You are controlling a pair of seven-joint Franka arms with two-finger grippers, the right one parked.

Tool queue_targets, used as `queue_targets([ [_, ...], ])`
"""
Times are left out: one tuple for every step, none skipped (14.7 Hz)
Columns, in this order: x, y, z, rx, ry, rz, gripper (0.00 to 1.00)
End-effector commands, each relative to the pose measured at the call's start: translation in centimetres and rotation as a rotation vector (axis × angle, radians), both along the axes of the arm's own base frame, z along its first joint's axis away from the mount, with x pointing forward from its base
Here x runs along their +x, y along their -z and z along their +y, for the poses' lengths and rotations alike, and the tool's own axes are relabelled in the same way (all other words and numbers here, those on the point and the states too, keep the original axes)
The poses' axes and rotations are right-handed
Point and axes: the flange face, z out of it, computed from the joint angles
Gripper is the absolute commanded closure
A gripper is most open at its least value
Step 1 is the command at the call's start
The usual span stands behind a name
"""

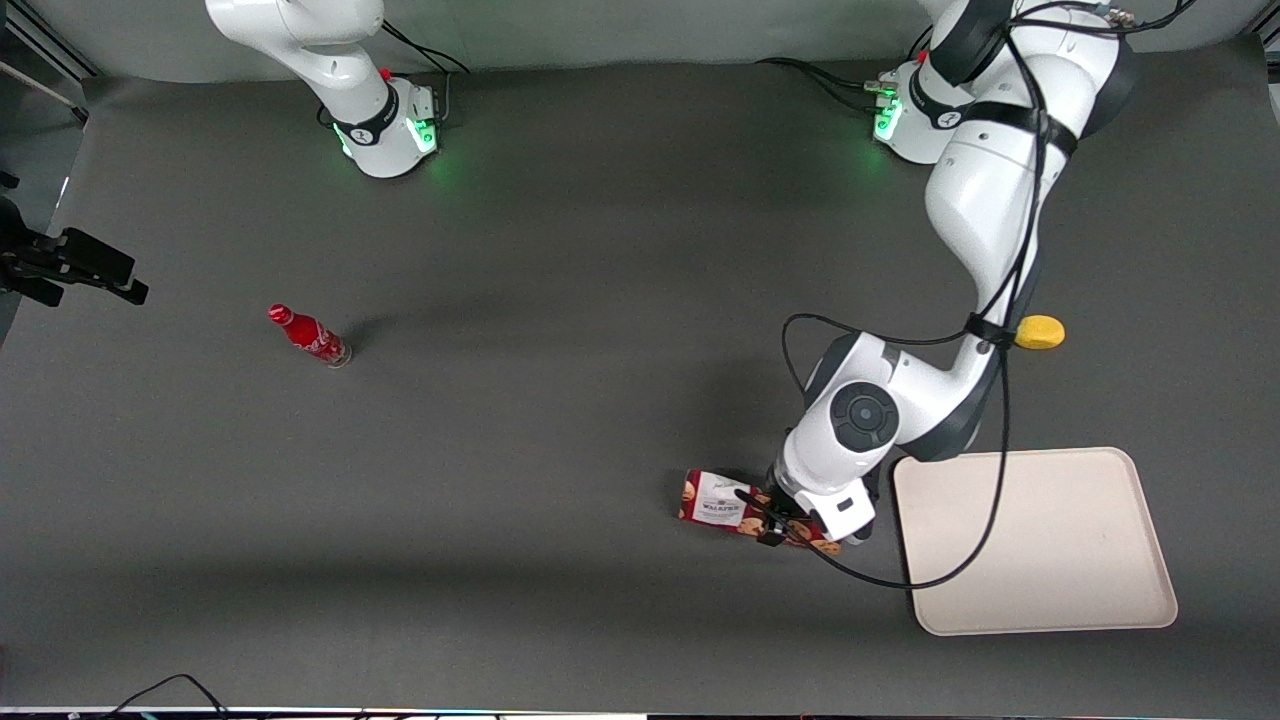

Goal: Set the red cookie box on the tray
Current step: 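Lift the held cookie box upright and carry it toward the tray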

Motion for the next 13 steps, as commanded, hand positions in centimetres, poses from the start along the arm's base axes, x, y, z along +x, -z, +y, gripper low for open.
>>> queue_targets([
  [-0.3, -6.8, 3.6, 0.101, 0.047, 0.056, 1.0],
  [-0.6, -8.7, 5.2, 0.129, 0.094, 0.098, 1.0],
  [-0.9, -11.2, 6.8, 0.145, 0.136, 0.122, 1.0],
  [-1.5, -13.6, 8.1, 0.156, 0.193, 0.152, 1.0],
  [-2.1, -16.0, 9.8, 0.172, 0.249, 0.177, 1.0],
  [-2.8, -18.3, 11.1, 0.186, 0.306, 0.197, 1.0],
  [-3.5, -20.5, 12.2, 0.197, 0.365, 0.208, 1.0],
  [-4.2, -22.4, 13.5, 0.206, 0.421, 0.22, 1.0],
  [-4.8, -24.1, 15.0, 0.208, 0.488, 0.232, 1.0],
  [-5.2, -26.1, 17.0, 0.194, 0.568, 0.243, 1.0],
  [-5.5, -27.7, 19.6, 0.178, 0.647, 0.259, 1.0],
  [-5.5, -29.3, 23.0, 0.176, 0.727, 0.276, 1.0],
  [-5.6, -30.6, 25.9, 0.179, 0.817, 0.291, 1.0],
])
